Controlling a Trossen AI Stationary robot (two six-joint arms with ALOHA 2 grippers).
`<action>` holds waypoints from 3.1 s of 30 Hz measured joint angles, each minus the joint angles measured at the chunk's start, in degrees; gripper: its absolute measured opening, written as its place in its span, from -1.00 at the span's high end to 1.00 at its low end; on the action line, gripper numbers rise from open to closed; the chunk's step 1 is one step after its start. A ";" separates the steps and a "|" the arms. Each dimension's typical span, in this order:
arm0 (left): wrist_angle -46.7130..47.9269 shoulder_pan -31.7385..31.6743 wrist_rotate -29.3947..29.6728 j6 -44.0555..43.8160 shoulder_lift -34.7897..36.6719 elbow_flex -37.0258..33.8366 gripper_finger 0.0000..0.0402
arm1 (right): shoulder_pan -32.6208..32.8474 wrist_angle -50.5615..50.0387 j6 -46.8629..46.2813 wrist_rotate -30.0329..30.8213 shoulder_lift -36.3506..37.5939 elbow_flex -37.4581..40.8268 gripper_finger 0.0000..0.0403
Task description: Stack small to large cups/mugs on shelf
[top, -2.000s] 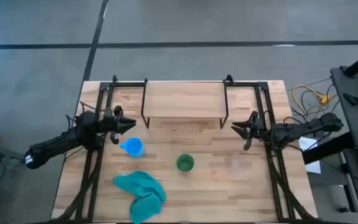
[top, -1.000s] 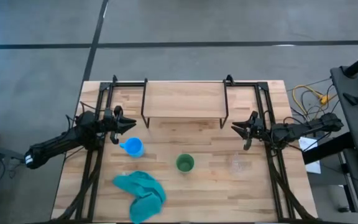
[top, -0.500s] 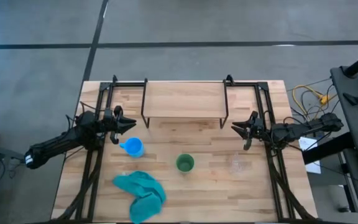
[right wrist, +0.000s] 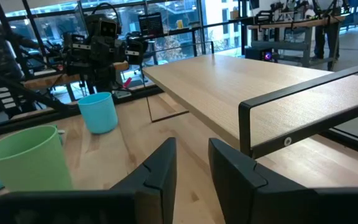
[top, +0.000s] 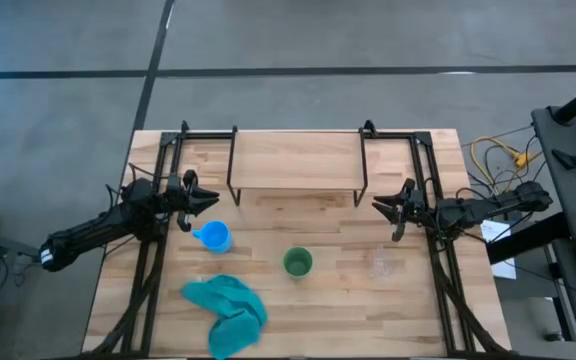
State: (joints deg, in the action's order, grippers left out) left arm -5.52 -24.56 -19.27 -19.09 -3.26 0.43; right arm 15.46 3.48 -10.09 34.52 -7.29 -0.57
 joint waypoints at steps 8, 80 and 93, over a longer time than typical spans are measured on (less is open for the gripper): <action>0.00 -0.02 -0.01 0.00 0.01 0.00 0.70 | -0.02 0.08 -1.16 -0.02 0.00 0.01 0.56; 39.16 17.77 -10.80 22.21 -74.56 73.63 0.71 | 0.00 -43.02 6.40 -4.48 -31.93 -59.29 0.56; 45.57 30.24 7.44 27.38 -83.77 77.70 0.71 | 0.00 -48.18 2.91 -4.50 -37.46 -56.91 0.56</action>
State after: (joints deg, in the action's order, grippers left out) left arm 40.05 5.69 -11.83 8.29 -87.04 78.13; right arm 15.46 -44.70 -7.18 30.02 -44.75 -57.48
